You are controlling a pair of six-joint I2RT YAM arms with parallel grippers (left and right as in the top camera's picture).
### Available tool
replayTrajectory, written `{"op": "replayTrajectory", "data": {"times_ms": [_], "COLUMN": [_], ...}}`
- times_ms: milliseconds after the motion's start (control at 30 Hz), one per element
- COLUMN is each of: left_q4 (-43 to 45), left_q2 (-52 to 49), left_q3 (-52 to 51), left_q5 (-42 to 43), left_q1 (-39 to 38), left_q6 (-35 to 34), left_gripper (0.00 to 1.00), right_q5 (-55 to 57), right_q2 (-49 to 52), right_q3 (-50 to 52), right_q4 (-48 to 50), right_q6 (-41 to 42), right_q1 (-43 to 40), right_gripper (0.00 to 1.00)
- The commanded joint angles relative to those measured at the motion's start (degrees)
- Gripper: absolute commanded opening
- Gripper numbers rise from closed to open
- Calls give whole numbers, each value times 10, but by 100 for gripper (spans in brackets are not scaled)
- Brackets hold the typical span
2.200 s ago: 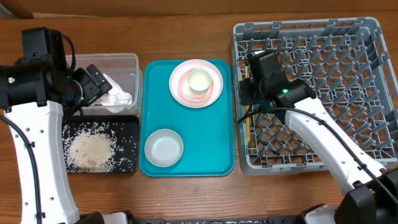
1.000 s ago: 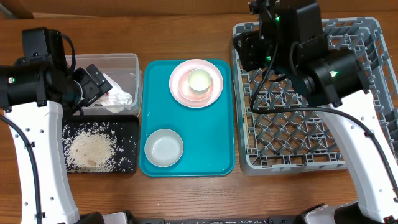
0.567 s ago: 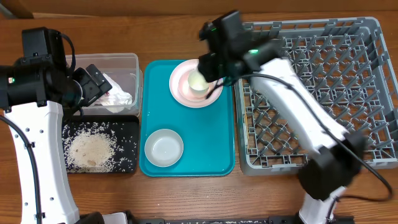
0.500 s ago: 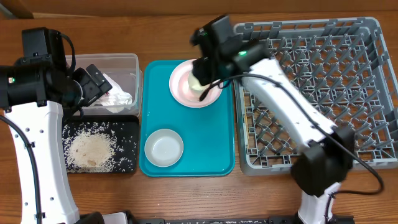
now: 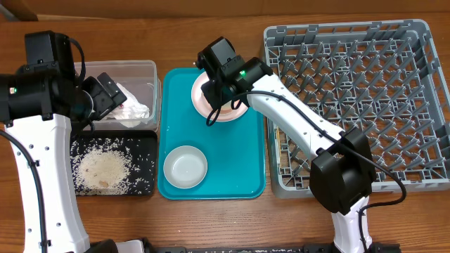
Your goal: Sort waste into correct bins and load items into the dishwasher
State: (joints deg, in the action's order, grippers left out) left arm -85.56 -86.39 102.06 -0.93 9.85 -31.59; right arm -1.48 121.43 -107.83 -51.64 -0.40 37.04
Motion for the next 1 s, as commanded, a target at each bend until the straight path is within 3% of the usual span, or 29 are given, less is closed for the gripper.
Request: {"op": "replayTrajectory", "data": {"times_ms": [0, 967], "left_q4": [2, 1], "left_q2": [-2, -2], "left_q3": [9, 9], "left_q5": [-5, -5], "left_q1": [3, 3], "left_q6": [-2, -1], "left_gripper": [100, 100], "right_q5": [8, 8], "right_q2": [11, 21], "right_q3": [10, 10], "right_q4": [-1, -21], "right_q6": [-5, -5], "right_q1": [-3, -3], "right_gripper": [37, 37]}}
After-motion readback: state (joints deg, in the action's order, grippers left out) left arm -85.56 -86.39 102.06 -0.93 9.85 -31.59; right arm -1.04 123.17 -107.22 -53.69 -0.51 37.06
